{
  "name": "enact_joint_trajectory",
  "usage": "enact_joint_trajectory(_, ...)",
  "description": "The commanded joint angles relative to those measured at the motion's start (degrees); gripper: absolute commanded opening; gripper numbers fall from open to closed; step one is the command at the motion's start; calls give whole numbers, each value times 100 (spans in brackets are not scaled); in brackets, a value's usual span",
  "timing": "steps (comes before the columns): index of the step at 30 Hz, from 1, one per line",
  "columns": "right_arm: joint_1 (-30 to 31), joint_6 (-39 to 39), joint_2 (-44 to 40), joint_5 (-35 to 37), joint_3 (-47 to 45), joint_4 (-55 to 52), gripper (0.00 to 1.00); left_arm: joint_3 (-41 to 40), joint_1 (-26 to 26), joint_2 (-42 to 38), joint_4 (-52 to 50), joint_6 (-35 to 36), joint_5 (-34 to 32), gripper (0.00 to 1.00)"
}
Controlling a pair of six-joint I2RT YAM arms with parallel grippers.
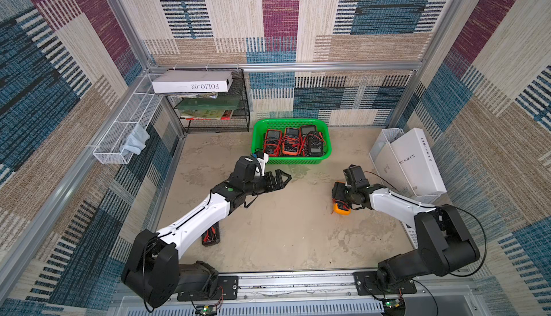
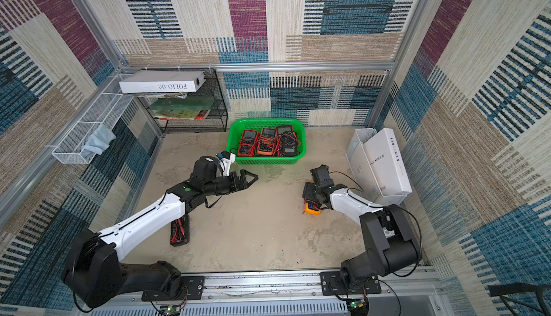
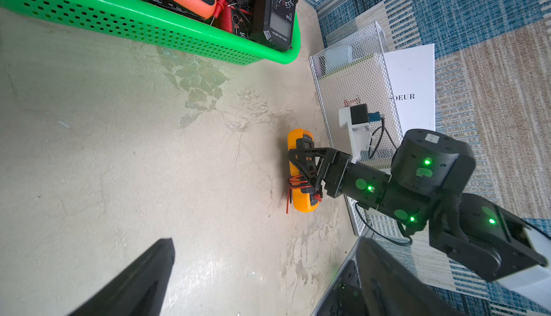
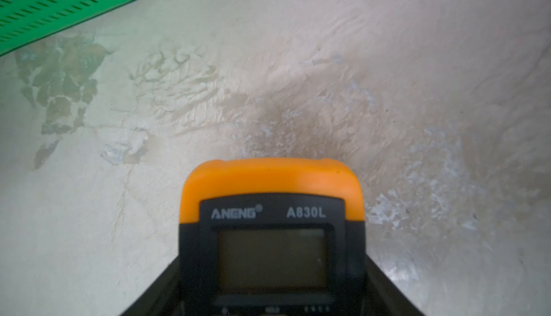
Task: Put the multimeter into the basket
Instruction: Pick up the multimeter from the center of the board.
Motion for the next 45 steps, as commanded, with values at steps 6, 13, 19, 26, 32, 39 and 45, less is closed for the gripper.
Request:
enact_joint_trajectory(6, 285, 2, -196, -61, 334, -81, 65, -53, -5, -112, -99, 194, -204, 100)
enact_joint_trajectory(13, 612, -24, -280, -61, 809, -265, 65, -69, -5, -219, -275, 335, -424, 100)
enact_joint_trajectory(19, 857, -76, -256, -44, 1209, -386, 65, -87, -5, -339, -441, 422, -689, 100)
enact_joint_trajectory(26, 1088, -181, -34, -44, 1841, -493, 65, -88, -3, -498, -627, 511, -1028, 100)
enact_joint_trajectory(32, 1258, -339, 387, -35, 2577, -547, 65, -88, -5, -616, -779, 630, -1254, 100)
enact_joint_trajectory(39, 1334, -587, 1036, 41, 3545, -574, 65, -101, 4, -689, -858, 698, -1414, 100)
enact_joint_trajectory(45, 1334, -869, 1760, 332, 4498, -732, 65, -139, 13, -759, -927, 705, -1527, 100)
